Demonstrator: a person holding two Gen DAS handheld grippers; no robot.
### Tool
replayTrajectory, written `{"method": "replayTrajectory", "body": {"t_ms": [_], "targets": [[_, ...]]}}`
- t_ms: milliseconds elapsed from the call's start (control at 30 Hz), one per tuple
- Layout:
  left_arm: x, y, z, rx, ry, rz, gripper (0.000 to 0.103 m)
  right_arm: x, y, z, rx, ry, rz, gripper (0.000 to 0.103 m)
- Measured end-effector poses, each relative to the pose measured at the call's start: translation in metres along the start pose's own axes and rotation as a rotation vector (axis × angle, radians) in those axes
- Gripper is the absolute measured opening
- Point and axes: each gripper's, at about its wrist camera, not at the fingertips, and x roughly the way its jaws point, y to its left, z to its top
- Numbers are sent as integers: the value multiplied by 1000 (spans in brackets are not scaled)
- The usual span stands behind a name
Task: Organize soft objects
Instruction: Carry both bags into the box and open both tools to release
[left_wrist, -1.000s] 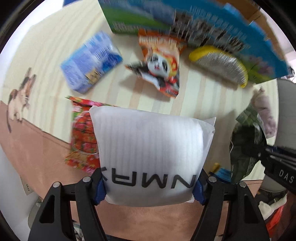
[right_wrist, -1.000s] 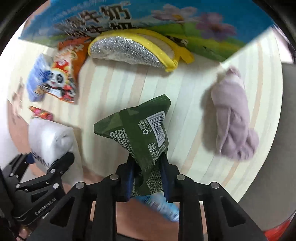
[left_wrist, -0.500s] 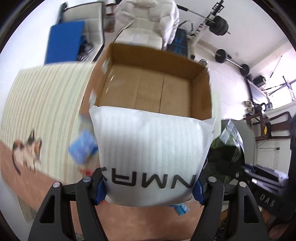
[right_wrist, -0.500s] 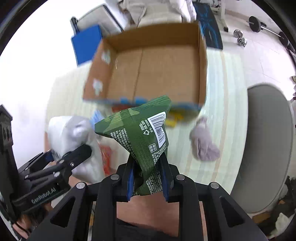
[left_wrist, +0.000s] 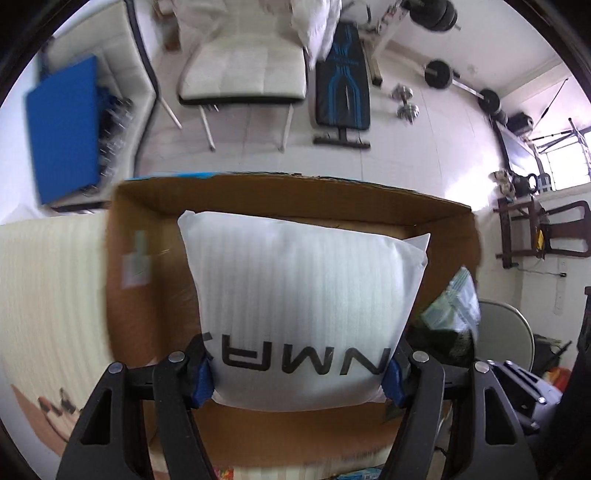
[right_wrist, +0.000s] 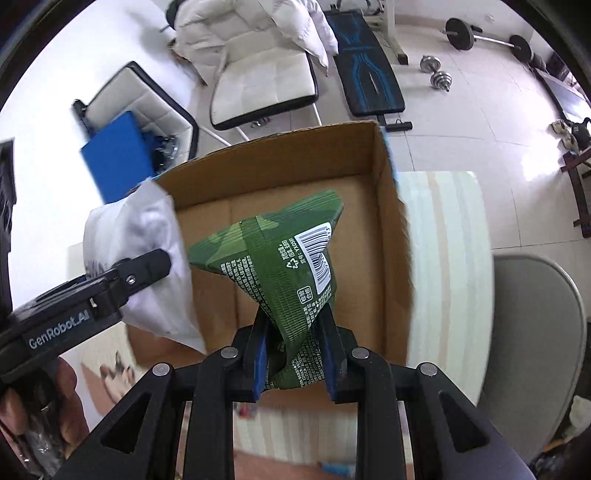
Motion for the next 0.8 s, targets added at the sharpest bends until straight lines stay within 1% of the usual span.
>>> {"method": "replayTrajectory", "body": {"t_ms": [67,100,133,200,300,367,500,567,600,633,667,700,733,800], "targets": [[22,2,14,-17,53,-26,68,28,10,12,3,18,-19,26],[30,2,18,-18,74,-35,68,45,22,15,6,23,-32,26],[41,4,24,-22,98,-46,68,73,32,26,5,28,-47,26],[55,2,33,-26,131,-58,68,89,33,34,1,34,-73,26],[66,-2,38,-33,163,-81,69,122,43,50,-8,38,-91,26],[74,-3,38,-36,179,-92,71,136,48,58,-7,36,-99,26],[78,-5,39,-27,198,-90,71,143,58,66,-23,29,-123,27],[79,-6,42,-15,204,-86,72,150,63,70,-33,40,-135,27],[76,-7,42,-4,198,-78,75,149,65,70,-33,47,-134,30],[73,-7,42,6,190,-74,84,151,65,70,-31,56,-131,41],[69,-7,42,14,182,-74,91,148,65,68,-27,57,-133,47],[60,-9,40,26,169,-73,96,148,65,67,-21,52,-131,65],[56,-8,40,34,160,-70,97,144,66,65,-17,45,-129,77],[42,-7,38,49,133,-64,97,134,70,61,-22,42,-126,78]]}}
